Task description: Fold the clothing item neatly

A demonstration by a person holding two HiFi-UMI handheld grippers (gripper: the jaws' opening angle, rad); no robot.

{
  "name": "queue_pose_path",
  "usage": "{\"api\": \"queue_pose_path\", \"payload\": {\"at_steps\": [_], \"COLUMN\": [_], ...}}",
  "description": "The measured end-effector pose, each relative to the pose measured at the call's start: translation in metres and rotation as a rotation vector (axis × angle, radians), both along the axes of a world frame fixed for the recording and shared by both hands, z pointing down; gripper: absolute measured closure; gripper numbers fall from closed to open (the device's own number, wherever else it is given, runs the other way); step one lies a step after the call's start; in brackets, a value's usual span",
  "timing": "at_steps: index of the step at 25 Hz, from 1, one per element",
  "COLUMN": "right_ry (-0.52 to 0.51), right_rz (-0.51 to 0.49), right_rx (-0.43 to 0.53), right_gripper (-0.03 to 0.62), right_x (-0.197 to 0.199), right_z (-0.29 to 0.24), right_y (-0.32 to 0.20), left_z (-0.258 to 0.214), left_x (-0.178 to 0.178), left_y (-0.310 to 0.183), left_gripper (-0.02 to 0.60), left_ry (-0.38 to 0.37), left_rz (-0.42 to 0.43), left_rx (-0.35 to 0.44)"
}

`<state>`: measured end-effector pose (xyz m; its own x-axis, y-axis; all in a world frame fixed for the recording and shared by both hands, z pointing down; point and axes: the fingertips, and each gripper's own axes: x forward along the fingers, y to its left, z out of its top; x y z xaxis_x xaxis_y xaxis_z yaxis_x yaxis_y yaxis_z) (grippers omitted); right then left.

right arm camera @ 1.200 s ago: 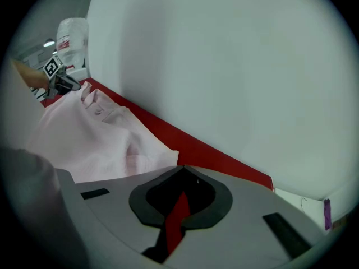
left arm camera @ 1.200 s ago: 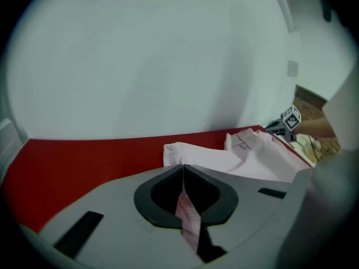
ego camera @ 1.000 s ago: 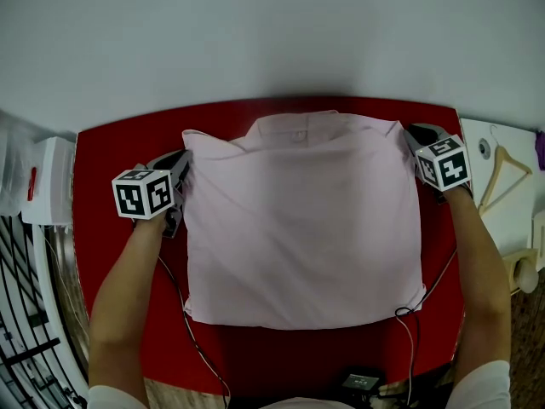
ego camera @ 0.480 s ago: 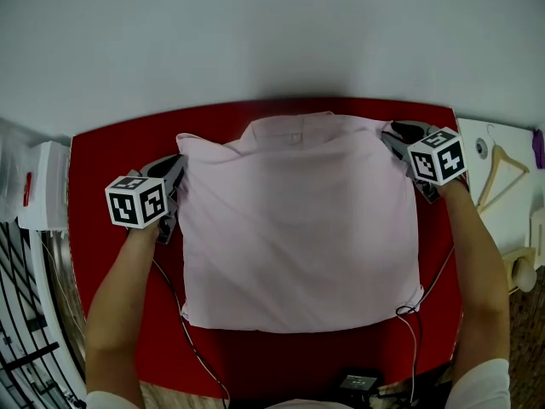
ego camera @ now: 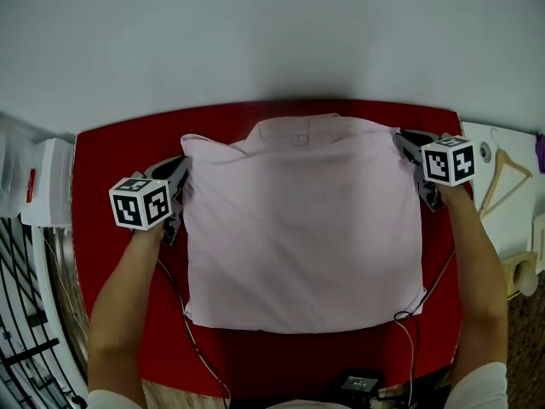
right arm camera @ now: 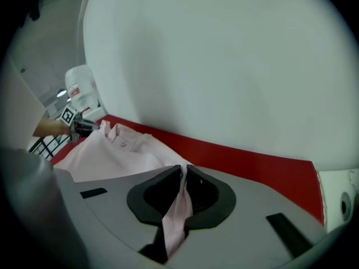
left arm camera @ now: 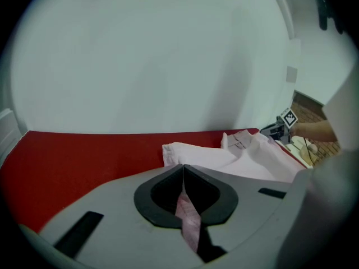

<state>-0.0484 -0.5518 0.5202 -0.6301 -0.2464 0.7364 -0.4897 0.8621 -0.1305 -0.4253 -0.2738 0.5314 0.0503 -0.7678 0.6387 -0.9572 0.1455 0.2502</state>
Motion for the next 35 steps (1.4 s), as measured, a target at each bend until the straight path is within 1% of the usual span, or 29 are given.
{"api": "queue_pose_path", "payload": {"at_steps": [2, 5, 9, 12, 15, 17, 18, 20, 23, 24, 25, 26, 28, 30, 31, 32, 34, 35], "right_ry": [-0.043, -0.078, -0.144, -0.145, -0.147, -0.152, -0.152, -0.131, -0.08, -0.074, -0.069, -0.064, -0.054, -0.04, -0.025, -0.004, 0.049, 0.068], "right_rz": [0.073, 0.148, 0.237, 0.27, 0.285, 0.29, 0.292, 0.299, 0.304, 0.312, 0.321, 0.33, 0.339, 0.34, 0.328, 0.302, 0.215, 0.173], "right_rx": [0.002, 0.024, 0.031, 0.043, 0.056, 0.061, 0.062, 0.076, 0.099, 0.103, 0.109, 0.117, 0.134, 0.149, 0.172, 0.215, 0.335, 0.386], "right_gripper": [0.553, 0.557, 0.557, 0.557, 0.557, 0.557, 0.557, 0.557, 0.554, 0.533, 0.49, 0.457, 0.405, 0.385, 0.382, 0.382, 0.382, 0.382], "right_x": [0.01, 0.023, 0.032, 0.036, 0.037, 0.037, 0.037, 0.038, 0.041, 0.041, 0.042, 0.044, 0.051, 0.059, 0.061, 0.062, 0.055, 0.05], "right_z": [-0.008, -0.015, -0.021, -0.015, -0.011, -0.01, -0.009, -0.004, 0.007, 0.008, 0.009, 0.008, 0.006, 0.003, -0.001, -0.006, -0.021, -0.027], "right_y": [-0.011, -0.026, -0.04, -0.044, -0.044, -0.044, -0.044, -0.044, -0.043, -0.044, -0.045, -0.047, -0.051, -0.053, -0.053, -0.053, -0.05, -0.049], "left_z": [0.0, -0.003, -0.008, -0.009, -0.016, -0.019, -0.017, -0.009, -0.001, 0.0, 0.001, 0.001, -0.001, -0.006, -0.011, -0.018, -0.034, -0.043], "left_x": [-0.002, -0.006, -0.01, -0.016, -0.022, -0.025, -0.026, -0.024, -0.018, -0.016, -0.014, -0.013, -0.012, -0.013, -0.015, -0.015, -0.013, -0.01], "left_y": [0.001, 0.001, 0.001, -0.001, -0.003, -0.003, -0.003, -0.003, -0.007, -0.007, -0.007, -0.005, 0.001, 0.006, 0.008, 0.008, 0.002, -0.005], "left_gripper": [0.572, 0.572, 0.572, 0.572, 0.572, 0.572, 0.572, 0.572, 0.565, 0.546, 0.483, 0.437, 0.404, 0.4, 0.4, 0.4, 0.4, 0.4], "left_ry": [0.004, 0.019, 0.077, 0.117, 0.14, 0.15, 0.151, 0.148, 0.135, 0.132, 0.129, 0.124, 0.094, 0.022, -0.039, -0.116, -0.28, -0.344], "left_rz": [-0.009, -0.032, -0.088, -0.149, -0.215, -0.241, -0.246, -0.239, -0.202, -0.187, -0.169, -0.15, -0.11, -0.064, -0.033, 0.005, 0.096, 0.139], "left_rx": [0.007, 0.028, 0.069, 0.105, 0.185, 0.223, 0.224, 0.203, 0.159, 0.147, 0.133, 0.119, 0.102, 0.099, 0.101, 0.104, 0.117, 0.128]}}
